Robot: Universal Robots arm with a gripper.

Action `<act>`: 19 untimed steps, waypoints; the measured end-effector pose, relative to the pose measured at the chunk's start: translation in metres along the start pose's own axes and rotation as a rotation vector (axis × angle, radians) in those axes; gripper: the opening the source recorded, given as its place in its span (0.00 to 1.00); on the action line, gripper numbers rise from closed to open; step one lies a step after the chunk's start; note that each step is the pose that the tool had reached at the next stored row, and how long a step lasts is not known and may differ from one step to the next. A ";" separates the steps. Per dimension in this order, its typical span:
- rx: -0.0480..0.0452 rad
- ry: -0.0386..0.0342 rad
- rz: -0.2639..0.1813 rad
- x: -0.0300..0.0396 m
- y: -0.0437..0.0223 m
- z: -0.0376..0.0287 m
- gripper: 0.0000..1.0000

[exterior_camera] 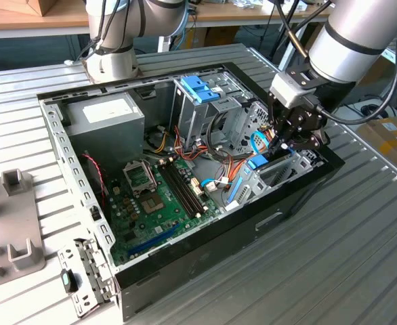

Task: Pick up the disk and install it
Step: 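Insert the second disk wire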

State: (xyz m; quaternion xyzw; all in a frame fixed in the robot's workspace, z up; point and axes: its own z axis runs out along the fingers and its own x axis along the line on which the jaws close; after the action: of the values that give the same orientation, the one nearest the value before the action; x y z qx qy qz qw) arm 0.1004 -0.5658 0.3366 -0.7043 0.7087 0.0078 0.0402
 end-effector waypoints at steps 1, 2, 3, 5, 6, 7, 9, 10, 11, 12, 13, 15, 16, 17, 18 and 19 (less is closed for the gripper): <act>0.0000 0.0000 0.000 0.0000 0.0000 0.0000 0.16; 0.0001 -0.0011 0.000 -0.0001 0.0000 0.0003 0.16; 0.0002 -0.0018 0.000 0.0001 0.0000 0.0010 0.23; 0.0001 -0.0002 0.000 0.0000 0.0000 0.0001 0.30; 0.0001 -0.0002 0.000 0.0000 0.0000 0.0001 0.30; 0.0000 -0.0001 0.000 0.0000 0.0000 0.0001 0.30; 0.0001 -0.0001 0.000 0.0000 0.0000 -0.0002 0.30; 0.0000 0.0001 0.000 -0.0001 -0.0001 -0.0012 0.30; 0.0001 -0.0003 0.000 -0.0003 -0.0002 -0.0040 0.30; 0.0001 -0.0001 0.000 -0.0006 -0.0004 -0.0085 0.30; 0.0000 -0.0002 0.000 -0.0010 -0.0007 -0.0144 0.30; 0.0000 -0.0004 0.000 -0.0013 -0.0009 -0.0191 0.30; 0.0000 -0.0005 0.000 -0.0014 -0.0009 -0.0207 0.30; 0.0001 -0.0005 0.000 -0.0016 -0.0010 -0.0222 0.30; 0.0000 -0.0006 0.000 -0.0018 -0.0011 -0.0239 0.30; 0.0000 -0.0006 0.000 -0.0024 -0.0012 -0.0262 0.30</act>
State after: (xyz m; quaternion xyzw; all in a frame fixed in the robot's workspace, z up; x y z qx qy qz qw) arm 0.1005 -0.5652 0.3629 -0.7043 0.7087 0.0080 0.0404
